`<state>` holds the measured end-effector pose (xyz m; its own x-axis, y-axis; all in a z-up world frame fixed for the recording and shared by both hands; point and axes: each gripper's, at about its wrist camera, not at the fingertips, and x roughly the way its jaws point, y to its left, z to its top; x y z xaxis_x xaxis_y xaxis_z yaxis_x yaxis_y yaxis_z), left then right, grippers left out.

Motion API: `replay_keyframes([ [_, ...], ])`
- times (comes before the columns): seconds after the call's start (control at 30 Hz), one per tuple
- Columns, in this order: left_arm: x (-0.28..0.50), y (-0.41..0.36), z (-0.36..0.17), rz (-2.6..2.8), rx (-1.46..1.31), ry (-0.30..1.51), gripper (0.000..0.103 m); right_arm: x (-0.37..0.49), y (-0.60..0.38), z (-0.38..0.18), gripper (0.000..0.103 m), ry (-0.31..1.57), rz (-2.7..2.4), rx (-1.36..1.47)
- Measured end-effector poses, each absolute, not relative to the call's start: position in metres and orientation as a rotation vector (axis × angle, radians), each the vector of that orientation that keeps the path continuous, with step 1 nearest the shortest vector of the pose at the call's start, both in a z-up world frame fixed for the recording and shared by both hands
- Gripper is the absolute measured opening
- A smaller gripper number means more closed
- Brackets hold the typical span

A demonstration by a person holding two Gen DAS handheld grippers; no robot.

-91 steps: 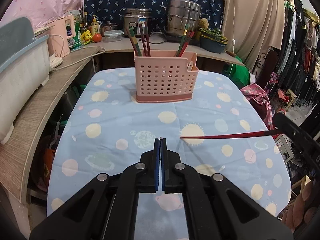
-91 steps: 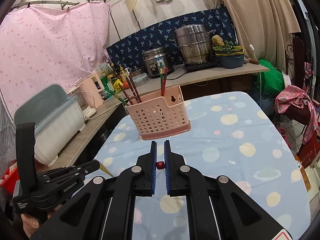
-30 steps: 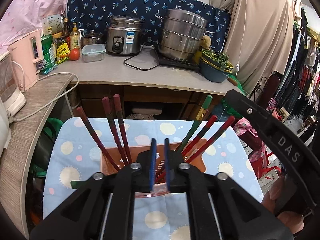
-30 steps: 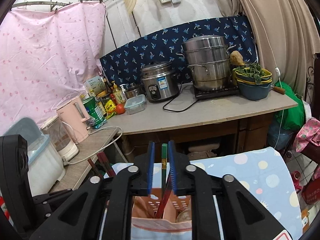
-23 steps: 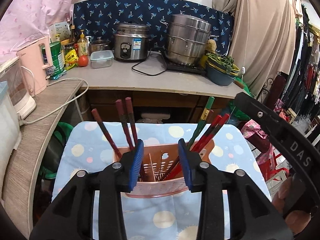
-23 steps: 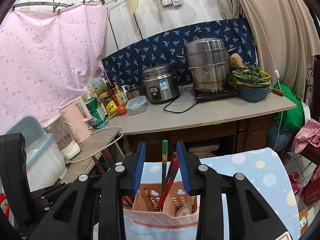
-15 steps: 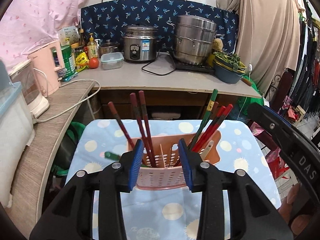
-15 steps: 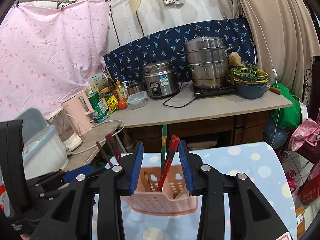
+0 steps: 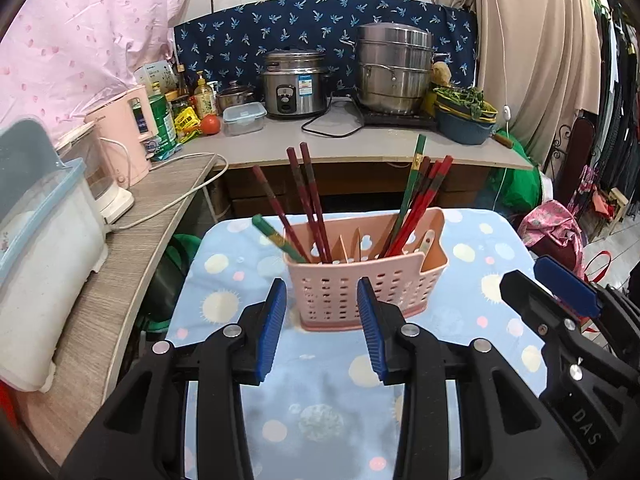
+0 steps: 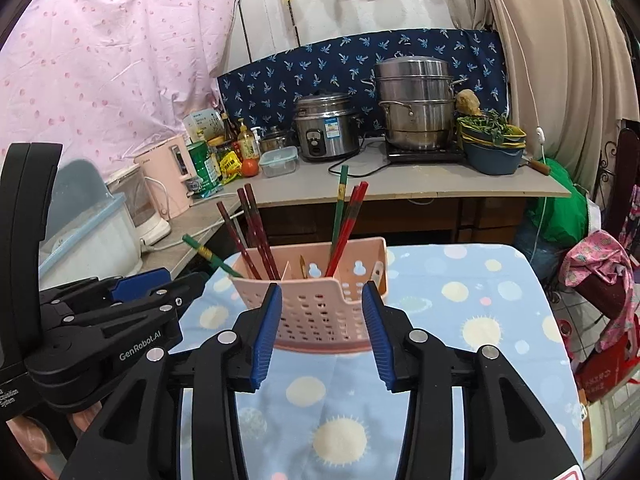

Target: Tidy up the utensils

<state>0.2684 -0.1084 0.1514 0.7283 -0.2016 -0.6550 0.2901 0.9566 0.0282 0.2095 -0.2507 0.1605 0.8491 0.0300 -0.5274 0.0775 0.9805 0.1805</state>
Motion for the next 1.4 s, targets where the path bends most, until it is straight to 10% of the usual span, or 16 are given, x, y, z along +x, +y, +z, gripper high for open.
replay_keyframes([
  [1.4,0.227,-0.088,0.116,-0.131,0.231,0.762,0.091,0.175,-0.234,0.126,0.096,0.742,-0.144,0.151],
])
